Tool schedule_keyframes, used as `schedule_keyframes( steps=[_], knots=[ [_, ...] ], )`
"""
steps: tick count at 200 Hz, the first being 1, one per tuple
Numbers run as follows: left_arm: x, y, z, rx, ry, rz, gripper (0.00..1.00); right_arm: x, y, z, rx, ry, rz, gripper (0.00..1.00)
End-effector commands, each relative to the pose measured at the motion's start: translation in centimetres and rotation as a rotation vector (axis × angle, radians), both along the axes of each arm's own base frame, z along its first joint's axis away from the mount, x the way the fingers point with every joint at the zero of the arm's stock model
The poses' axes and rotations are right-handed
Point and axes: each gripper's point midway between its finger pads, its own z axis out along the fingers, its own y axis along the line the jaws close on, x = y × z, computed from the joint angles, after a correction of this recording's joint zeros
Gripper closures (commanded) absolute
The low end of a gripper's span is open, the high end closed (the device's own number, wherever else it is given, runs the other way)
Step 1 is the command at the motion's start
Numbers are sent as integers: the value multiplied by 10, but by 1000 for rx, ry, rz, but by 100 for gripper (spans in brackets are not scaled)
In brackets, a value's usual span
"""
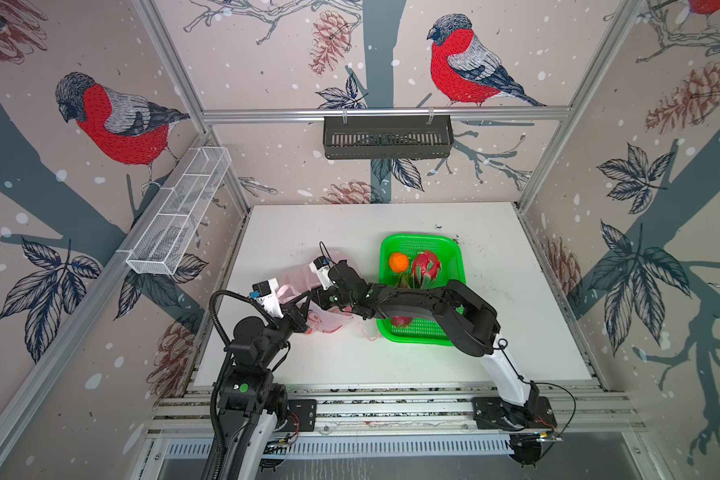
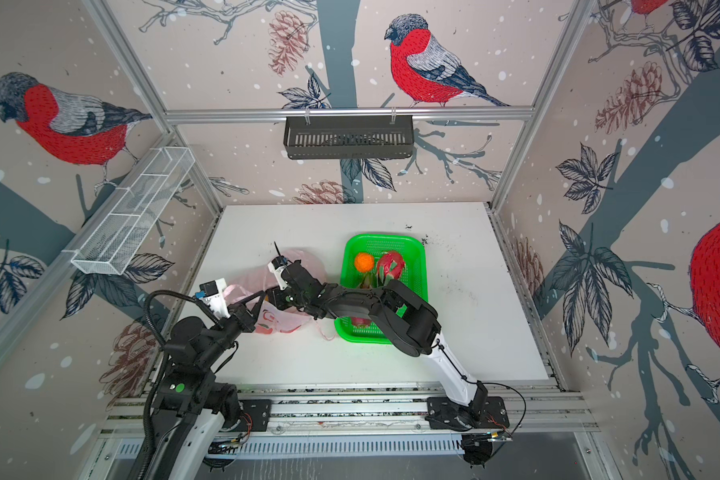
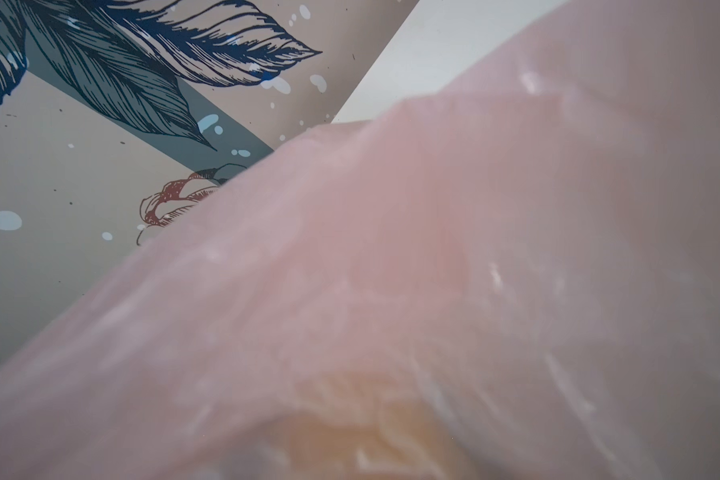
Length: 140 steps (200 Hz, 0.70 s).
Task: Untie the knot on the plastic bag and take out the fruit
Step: 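Close the right gripper on the yellow fruit and lift it out of the pink bag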
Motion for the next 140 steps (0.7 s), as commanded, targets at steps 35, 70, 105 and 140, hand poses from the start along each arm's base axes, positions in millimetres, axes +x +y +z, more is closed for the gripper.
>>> schedule_keyframes(
  steps=[35,70,105,140],
  knots=[
    [-2,8,-6,-36,16,54,100,5,-11,21,13,-42,-28,84],
    [-3,14,-10,-46,27,89,100,5,-18,39,28,-57,-33,84],
    [1,20,-15,-44,38,131,100,1,-27,65,26,-91,-27,84],
    [5,26,-14,-45,30,168,100,-3,-37,86,22,-115,-27,84]
  ],
)
